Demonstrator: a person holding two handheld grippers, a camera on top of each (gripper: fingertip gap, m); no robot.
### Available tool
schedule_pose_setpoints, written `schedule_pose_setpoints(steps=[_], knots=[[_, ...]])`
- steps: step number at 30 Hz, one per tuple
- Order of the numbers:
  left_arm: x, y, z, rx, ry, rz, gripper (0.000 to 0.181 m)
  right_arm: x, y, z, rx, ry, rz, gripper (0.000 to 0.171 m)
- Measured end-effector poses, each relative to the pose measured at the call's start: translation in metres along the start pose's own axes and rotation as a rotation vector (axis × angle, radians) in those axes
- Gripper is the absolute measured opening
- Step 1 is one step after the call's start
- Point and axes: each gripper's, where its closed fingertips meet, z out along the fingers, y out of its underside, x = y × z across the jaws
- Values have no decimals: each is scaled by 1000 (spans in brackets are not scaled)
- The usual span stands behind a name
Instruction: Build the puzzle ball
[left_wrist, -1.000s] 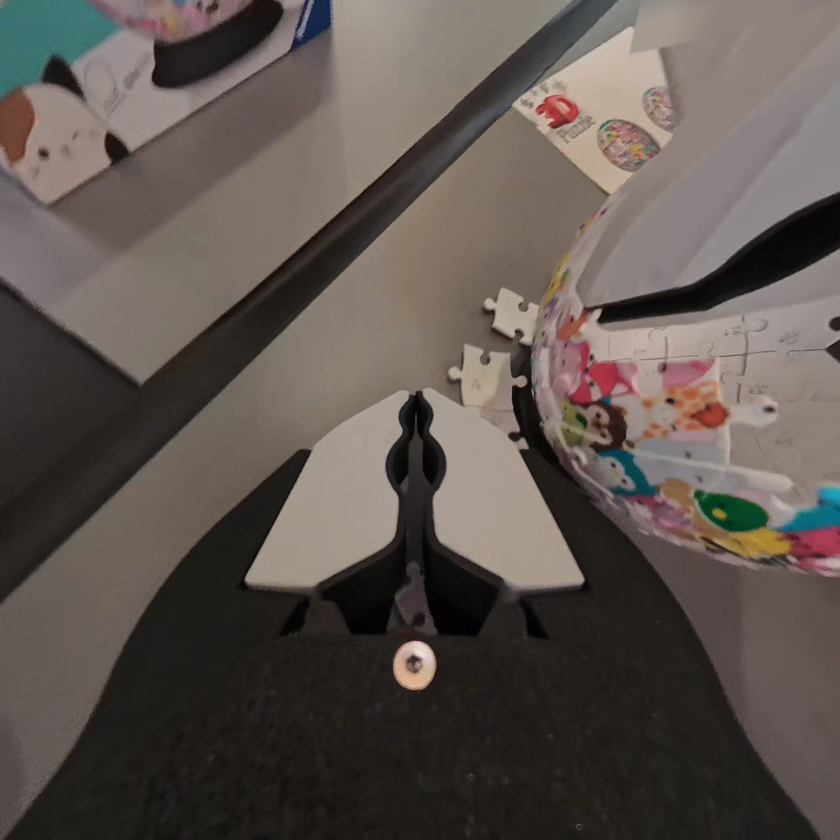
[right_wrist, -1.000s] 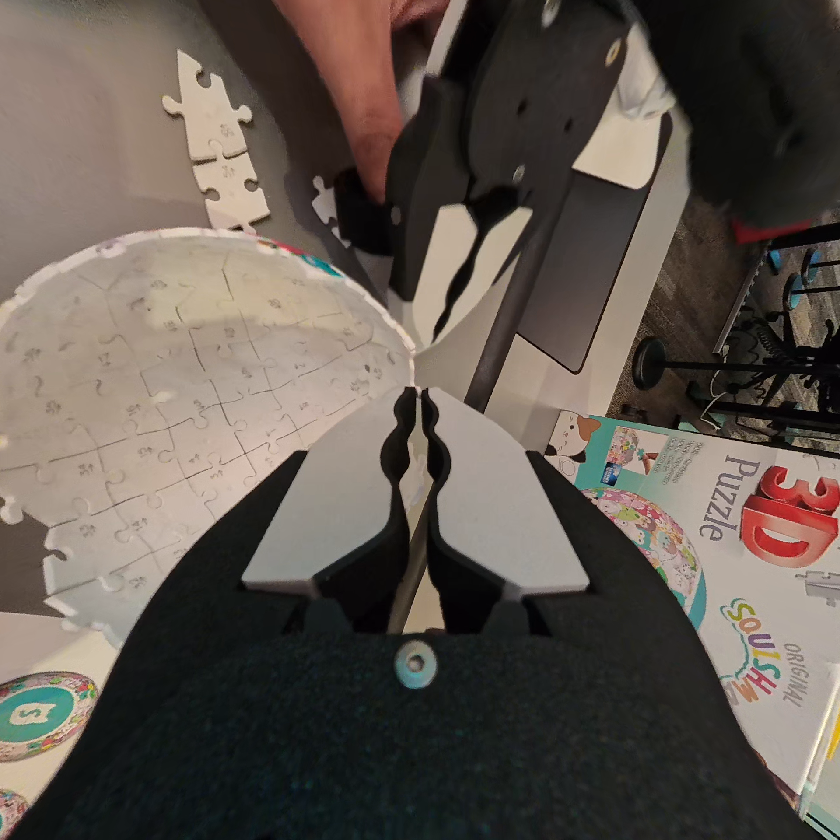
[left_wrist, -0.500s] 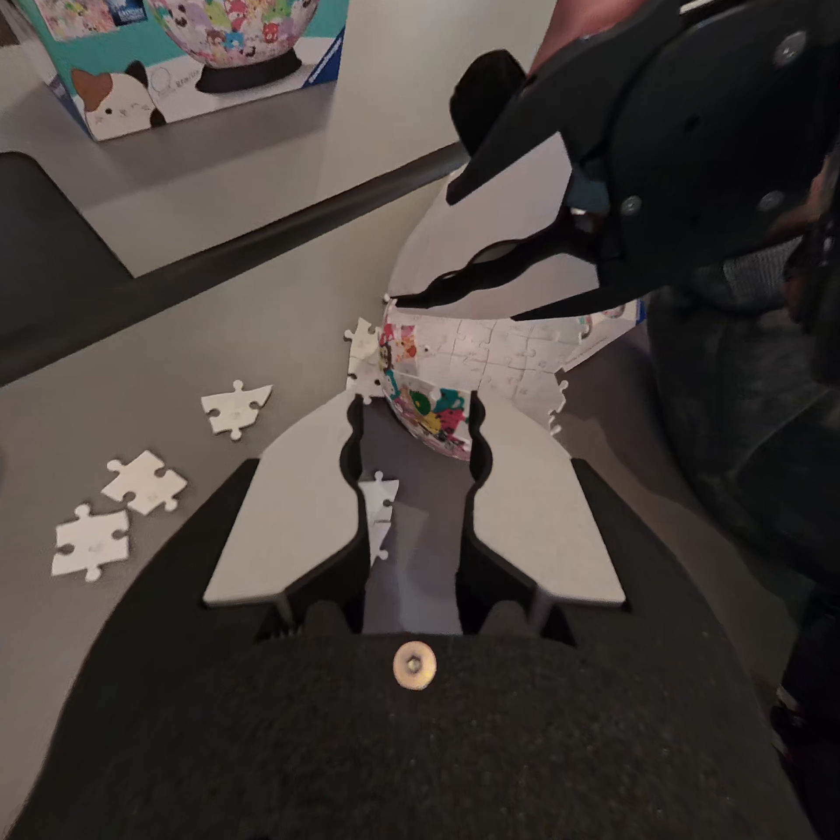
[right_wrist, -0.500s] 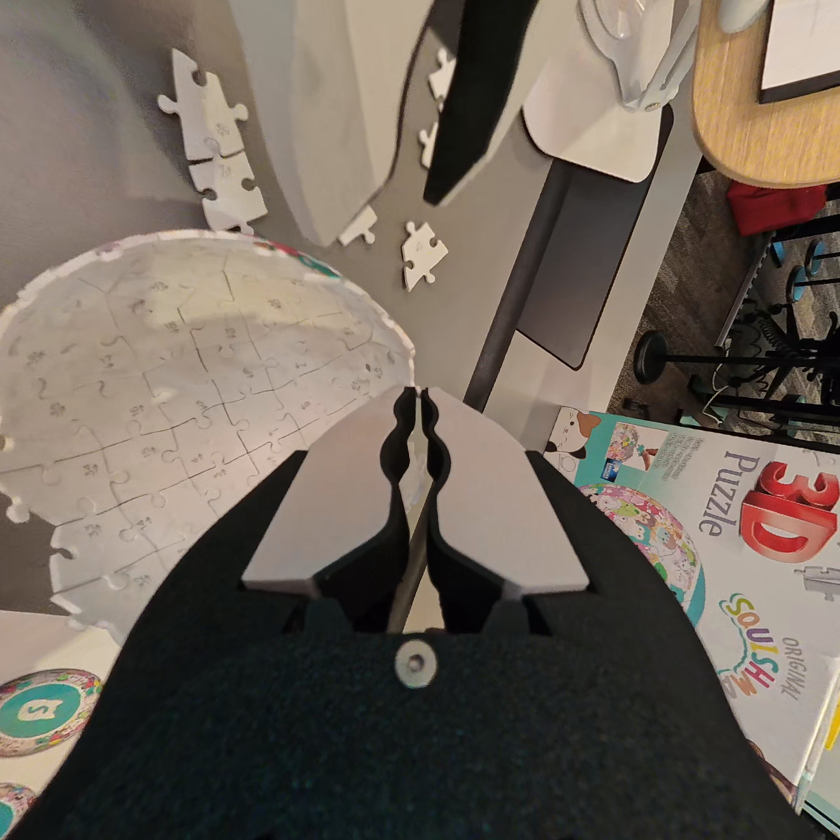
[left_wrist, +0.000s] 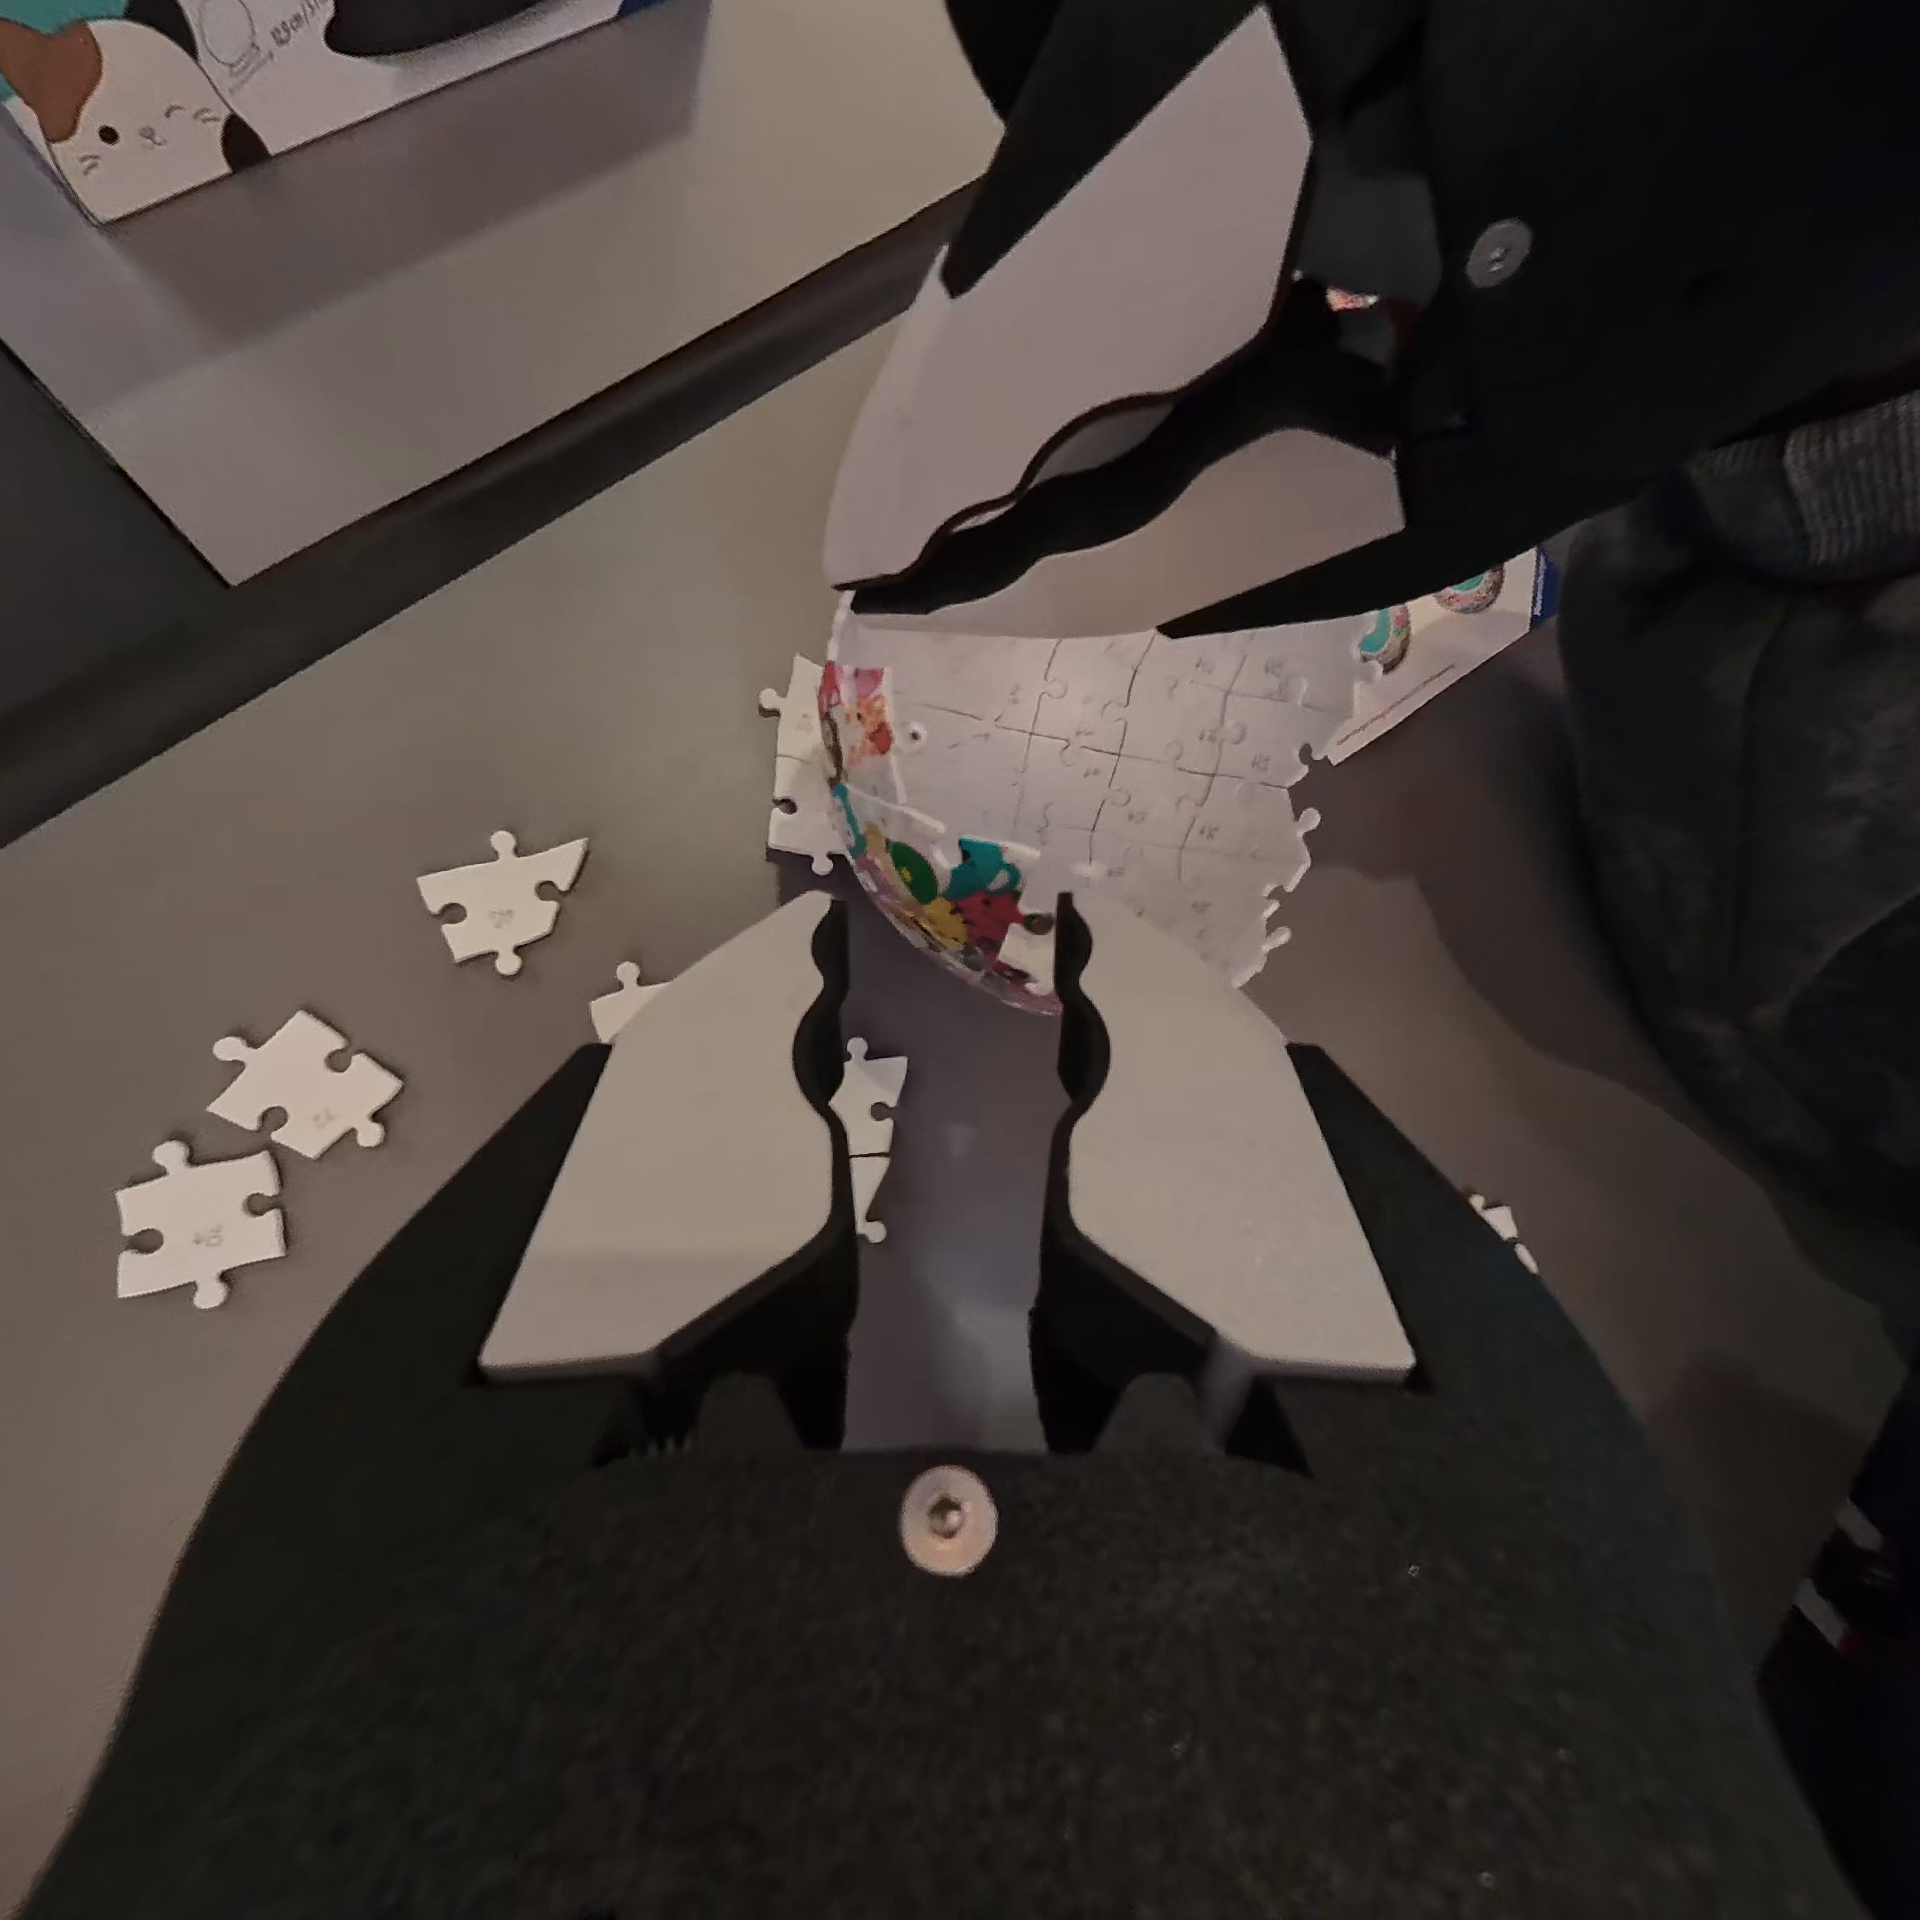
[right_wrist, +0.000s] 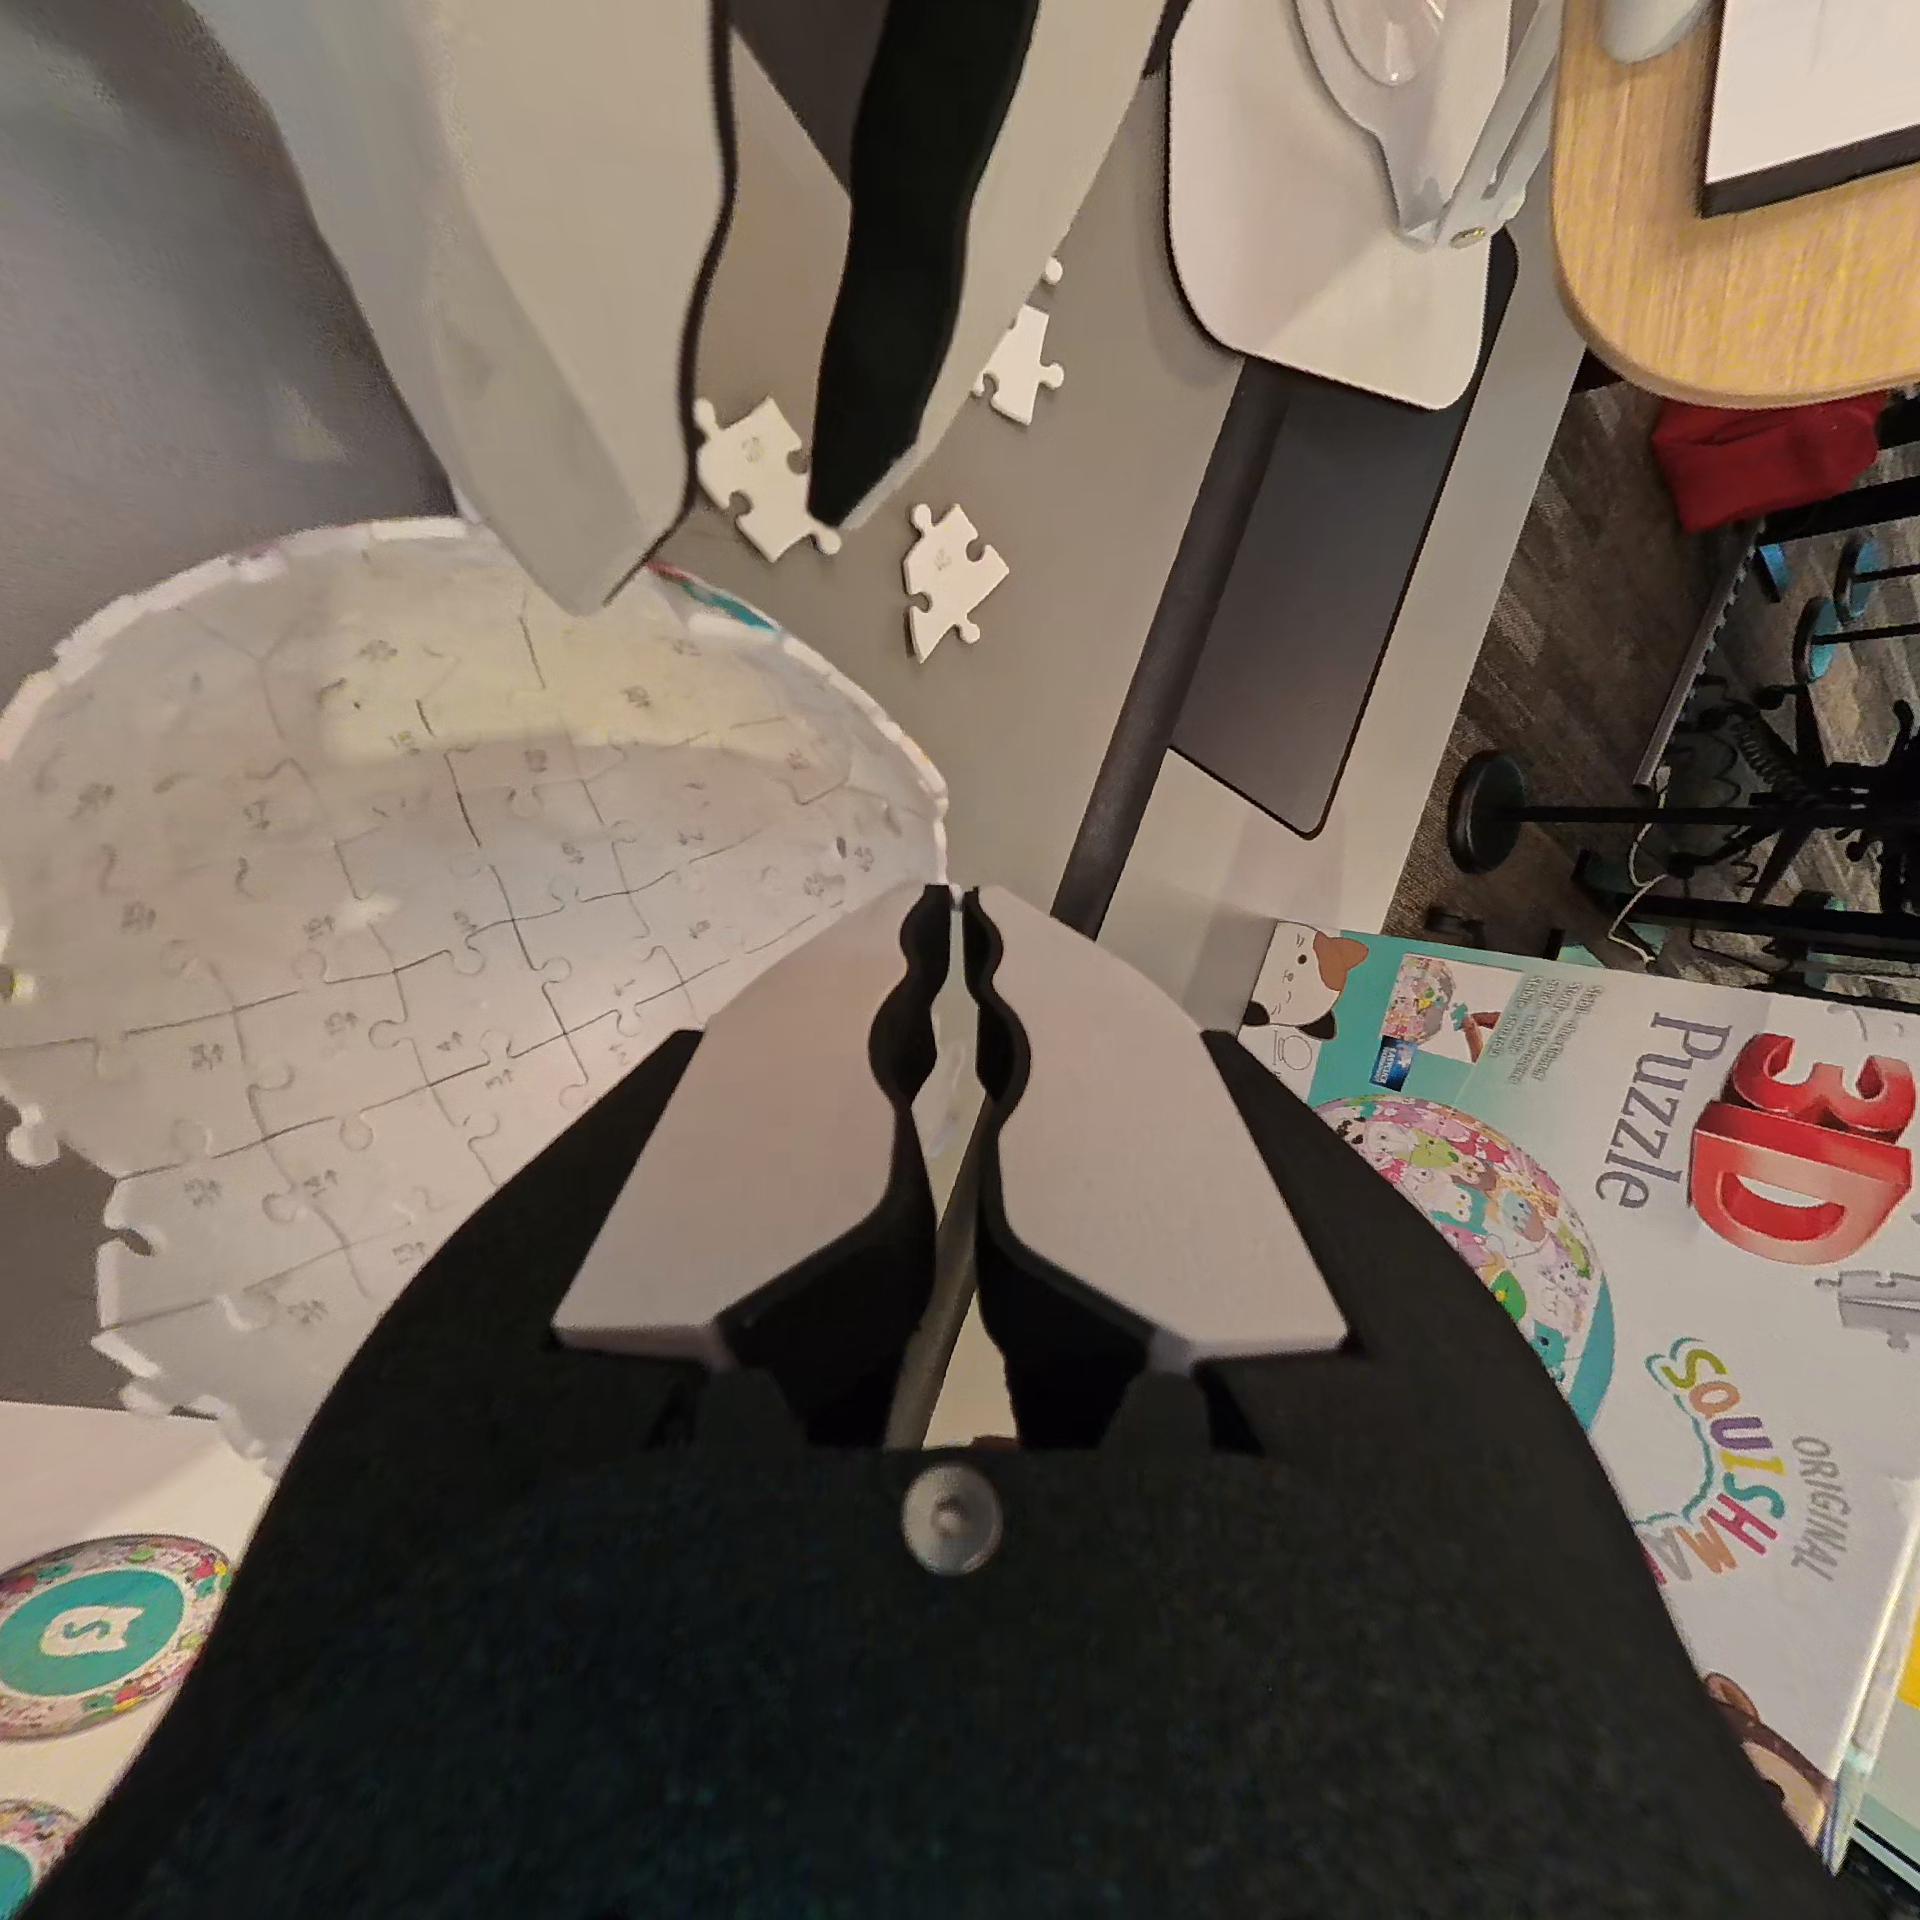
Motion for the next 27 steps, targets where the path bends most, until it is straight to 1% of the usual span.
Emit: schedule_pose_setpoints(steps=[8,12,14,16,17,19,21,24,27], knots=[[2,-2,0,18,60,-20,37,0,1,1,-17,6,0,3],[6,-18,-11,112,143,-29,36,0,1,1,-21,8,5,2],[-8,-26,-16,176,127,-38,29,0,1,1,-22,9,8,2],[-27,-26,-13,193,82,-50,21,0,1,2,-25,11,9,3],[-36,-24,-7,183,60,-45,18,1,1,2,-26,12,10,3],[-56,-18,12,150,9,-16,7,1,0,2,-27,14,9,3],[-66,-17,33,141,-2,47,0,0,-1,3,-27,14,6,3],[-72,-14,62,88,-1,142,0,0,-3,4,-29,15,5,3],[-66,-9,80,45,38,223,0,0,-2,5,-34,14,7,3]])
